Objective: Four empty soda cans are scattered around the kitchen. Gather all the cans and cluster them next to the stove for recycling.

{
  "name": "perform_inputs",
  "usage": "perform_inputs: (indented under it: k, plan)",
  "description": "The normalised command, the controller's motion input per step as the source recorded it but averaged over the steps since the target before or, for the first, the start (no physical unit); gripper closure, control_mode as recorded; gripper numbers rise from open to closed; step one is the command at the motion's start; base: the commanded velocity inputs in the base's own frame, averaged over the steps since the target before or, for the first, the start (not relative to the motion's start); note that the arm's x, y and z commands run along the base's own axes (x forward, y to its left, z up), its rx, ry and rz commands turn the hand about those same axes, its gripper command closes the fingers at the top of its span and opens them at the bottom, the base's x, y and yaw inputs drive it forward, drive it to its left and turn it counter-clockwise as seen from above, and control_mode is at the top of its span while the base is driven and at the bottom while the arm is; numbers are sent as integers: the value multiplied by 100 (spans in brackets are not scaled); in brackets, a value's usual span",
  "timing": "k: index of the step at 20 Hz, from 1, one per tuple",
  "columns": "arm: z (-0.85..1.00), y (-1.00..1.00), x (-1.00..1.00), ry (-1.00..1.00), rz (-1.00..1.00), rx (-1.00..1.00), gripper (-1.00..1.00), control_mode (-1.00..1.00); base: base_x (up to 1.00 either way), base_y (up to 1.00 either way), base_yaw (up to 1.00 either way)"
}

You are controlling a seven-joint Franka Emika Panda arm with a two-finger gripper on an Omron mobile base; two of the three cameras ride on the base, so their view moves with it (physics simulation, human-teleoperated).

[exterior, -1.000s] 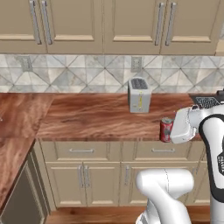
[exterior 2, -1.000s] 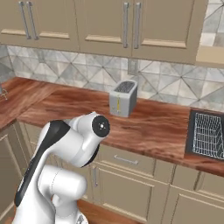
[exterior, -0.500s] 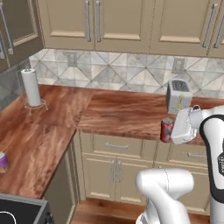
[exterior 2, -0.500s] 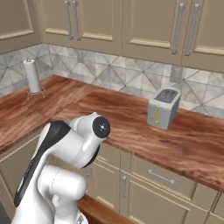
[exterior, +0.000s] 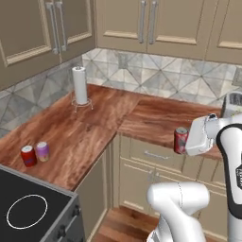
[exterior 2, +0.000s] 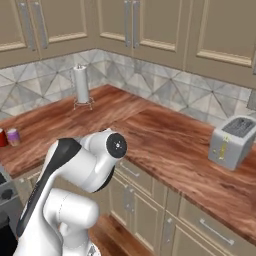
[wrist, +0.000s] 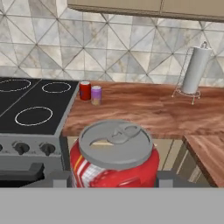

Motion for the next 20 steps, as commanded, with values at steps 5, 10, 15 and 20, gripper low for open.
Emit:
perform_inputs:
  k: [5,10,15,20]
  plan:
    - [0,0,0,0,0,0,100,100,0,34,43]
    - [0,0,0,0,0,0,100,100,0,32,43]
    - [0,0,0,0,0,0,100,100,1,34,36]
    - [0,0,0,0,0,0,100,100,7,33,36]
